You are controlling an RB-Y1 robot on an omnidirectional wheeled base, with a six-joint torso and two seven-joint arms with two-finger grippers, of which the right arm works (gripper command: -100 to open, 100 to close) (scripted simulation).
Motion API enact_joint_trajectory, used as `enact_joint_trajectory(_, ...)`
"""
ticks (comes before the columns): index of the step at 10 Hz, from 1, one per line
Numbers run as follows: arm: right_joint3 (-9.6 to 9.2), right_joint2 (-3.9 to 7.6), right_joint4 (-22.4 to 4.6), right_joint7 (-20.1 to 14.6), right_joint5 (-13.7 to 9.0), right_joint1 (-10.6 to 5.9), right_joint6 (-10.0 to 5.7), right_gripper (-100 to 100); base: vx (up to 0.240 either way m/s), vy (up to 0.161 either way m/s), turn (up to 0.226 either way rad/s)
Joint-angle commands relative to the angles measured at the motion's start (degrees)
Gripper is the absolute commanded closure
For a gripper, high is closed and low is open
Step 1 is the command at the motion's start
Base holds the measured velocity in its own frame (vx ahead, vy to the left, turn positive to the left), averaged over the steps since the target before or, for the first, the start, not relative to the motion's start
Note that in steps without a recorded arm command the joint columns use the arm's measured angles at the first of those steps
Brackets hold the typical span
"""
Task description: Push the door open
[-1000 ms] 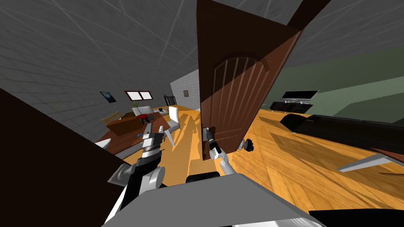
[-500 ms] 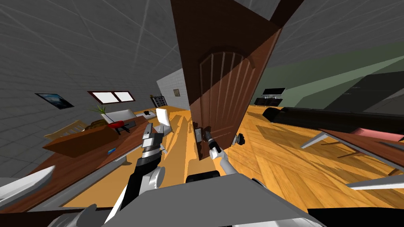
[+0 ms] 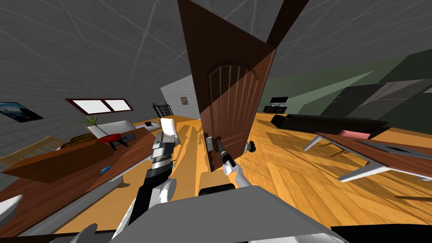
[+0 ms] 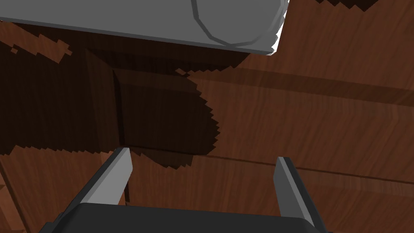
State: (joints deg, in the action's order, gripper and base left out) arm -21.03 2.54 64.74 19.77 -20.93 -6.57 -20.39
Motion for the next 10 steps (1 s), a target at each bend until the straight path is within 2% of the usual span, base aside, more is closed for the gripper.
enact_joint_trajectory(1,-2.20,-0.17,1.8,1.6,-1.0,1.25,0.62,-100,-0.031,0.000,-0.169)
enact_joint_trajectory(5,-8.03,-0.67,4.7,4.6,-3.6,3.85,1.12,-100,-0.033,0.000,-0.215)
enact_joint_trajectory(6,-8.03,-0.67,4.7,4.6,-3.6,3.85,1.12,-100,-0.027,0.003,-0.051)
enact_joint_trajectory(10,-13.27,-1.82,7.4,7.4,-6.0,6.19,1.58,-100,-0.037,0.003,-0.172)
